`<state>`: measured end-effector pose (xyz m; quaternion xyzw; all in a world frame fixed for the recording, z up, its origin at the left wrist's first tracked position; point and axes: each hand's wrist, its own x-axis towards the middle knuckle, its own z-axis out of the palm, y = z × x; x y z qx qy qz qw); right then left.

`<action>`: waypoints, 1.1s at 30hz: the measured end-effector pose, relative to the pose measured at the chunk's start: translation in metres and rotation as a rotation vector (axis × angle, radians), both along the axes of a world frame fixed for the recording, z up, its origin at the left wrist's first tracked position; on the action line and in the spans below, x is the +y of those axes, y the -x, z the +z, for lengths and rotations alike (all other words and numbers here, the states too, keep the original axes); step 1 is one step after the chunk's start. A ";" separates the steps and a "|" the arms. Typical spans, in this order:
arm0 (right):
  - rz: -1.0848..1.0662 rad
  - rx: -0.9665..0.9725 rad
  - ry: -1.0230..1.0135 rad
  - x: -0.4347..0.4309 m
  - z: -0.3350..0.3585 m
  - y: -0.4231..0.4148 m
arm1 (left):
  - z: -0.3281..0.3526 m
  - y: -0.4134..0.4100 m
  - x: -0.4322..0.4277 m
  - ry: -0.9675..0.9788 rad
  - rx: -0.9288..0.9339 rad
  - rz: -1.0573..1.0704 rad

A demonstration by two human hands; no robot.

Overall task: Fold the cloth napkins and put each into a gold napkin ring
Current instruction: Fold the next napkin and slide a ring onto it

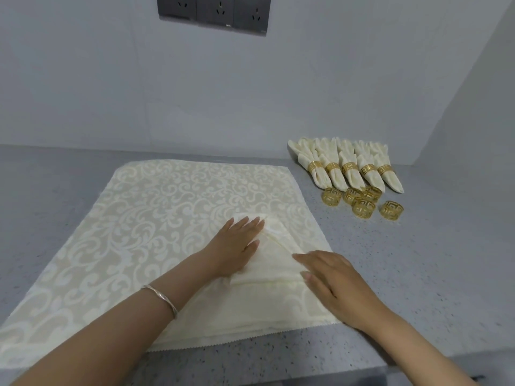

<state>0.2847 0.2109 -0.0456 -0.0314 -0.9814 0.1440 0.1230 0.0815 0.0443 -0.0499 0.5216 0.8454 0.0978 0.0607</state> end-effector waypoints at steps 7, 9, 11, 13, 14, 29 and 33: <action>0.008 -0.044 -0.112 -0.004 0.008 0.009 | 0.021 -0.009 -0.030 -0.103 -0.025 -0.103; 0.010 -0.050 -0.155 -0.005 0.010 0.012 | 0.028 -0.011 -0.042 -0.094 -0.003 -0.143; 0.008 -0.054 -0.185 -0.007 0.012 0.015 | 0.033 -0.012 -0.052 -0.051 0.008 -0.147; 0.006 -0.054 -0.212 -0.009 0.014 0.018 | 0.035 -0.011 -0.058 -0.010 -0.020 -0.134; 0.005 -0.057 -0.219 -0.009 0.015 0.018 | 0.035 -0.010 -0.060 -0.013 -0.038 -0.129; -0.151 -0.018 -0.012 -0.006 0.022 0.037 | 0.031 0.017 -0.032 -0.341 -0.314 0.109; -0.154 -0.022 0.085 -0.005 0.024 0.043 | 0.026 0.020 -0.018 -0.353 -0.305 0.169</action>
